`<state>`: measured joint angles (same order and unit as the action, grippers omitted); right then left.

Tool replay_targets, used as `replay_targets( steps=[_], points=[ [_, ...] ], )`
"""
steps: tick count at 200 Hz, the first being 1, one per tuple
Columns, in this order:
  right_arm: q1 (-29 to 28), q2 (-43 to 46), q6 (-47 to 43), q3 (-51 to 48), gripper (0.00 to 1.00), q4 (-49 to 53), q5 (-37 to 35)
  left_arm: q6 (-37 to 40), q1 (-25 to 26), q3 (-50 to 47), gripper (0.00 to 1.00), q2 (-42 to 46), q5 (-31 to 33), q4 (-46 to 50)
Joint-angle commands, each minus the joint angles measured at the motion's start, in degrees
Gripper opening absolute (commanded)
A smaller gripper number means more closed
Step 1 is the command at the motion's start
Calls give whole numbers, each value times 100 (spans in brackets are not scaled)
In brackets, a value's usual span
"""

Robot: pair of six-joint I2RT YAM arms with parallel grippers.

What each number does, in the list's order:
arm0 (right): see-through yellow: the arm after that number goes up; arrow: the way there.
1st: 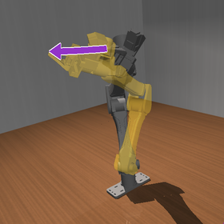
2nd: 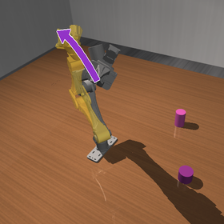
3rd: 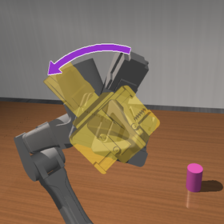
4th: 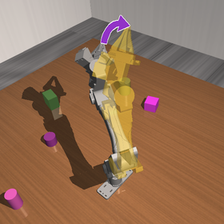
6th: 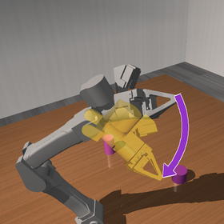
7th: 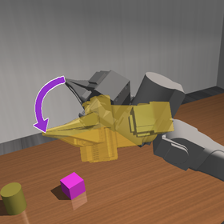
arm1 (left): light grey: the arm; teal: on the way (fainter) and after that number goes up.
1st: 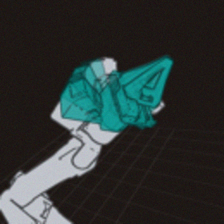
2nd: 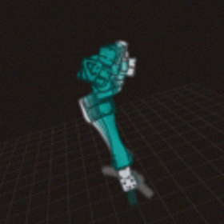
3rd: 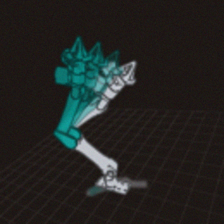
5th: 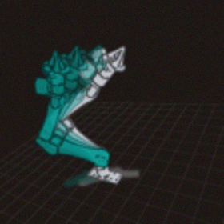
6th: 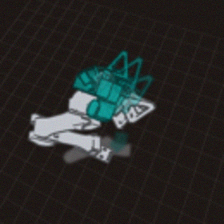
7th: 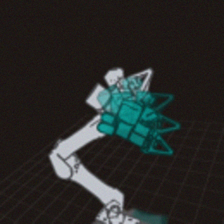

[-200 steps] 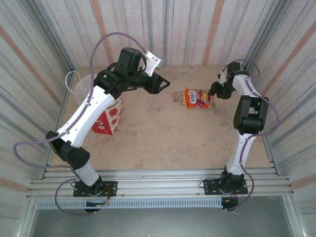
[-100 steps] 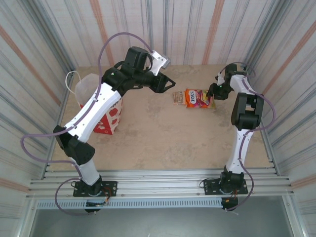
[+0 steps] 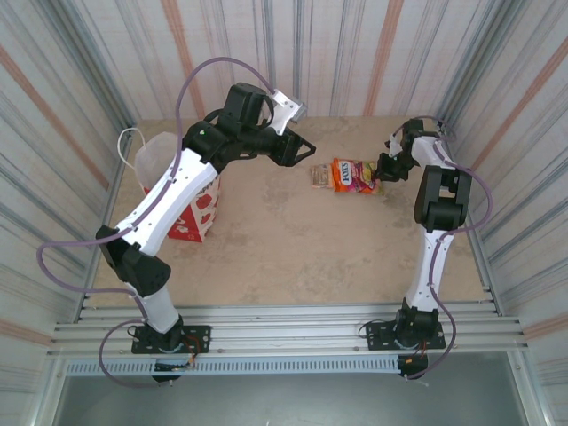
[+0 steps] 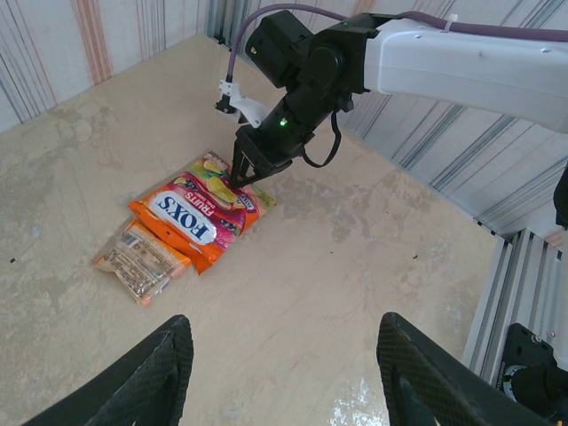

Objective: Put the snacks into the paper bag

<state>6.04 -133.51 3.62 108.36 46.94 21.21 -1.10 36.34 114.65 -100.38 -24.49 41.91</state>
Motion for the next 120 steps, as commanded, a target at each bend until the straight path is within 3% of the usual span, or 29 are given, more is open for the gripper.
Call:
replay_targets(
  steps=[1, 18, 64, 120],
  points=[
    [-54, -113, -94, 55, 15, 165, 28, 41, -81, 173, 59, -21, -150, -16],
    [-59, 100, -140, -18, 0, 103, 15, 41, -91, 163, 59, -15, -150, -16],
    [-73, 898, -330, -259, 0, 238, 113, 97, -87, -48, 58, 194, -89, 23],
    [-338, 2095, -926, -605, 0, 760, -513, 73, -58, -573, 58, 591, -202, -51]
  ],
)
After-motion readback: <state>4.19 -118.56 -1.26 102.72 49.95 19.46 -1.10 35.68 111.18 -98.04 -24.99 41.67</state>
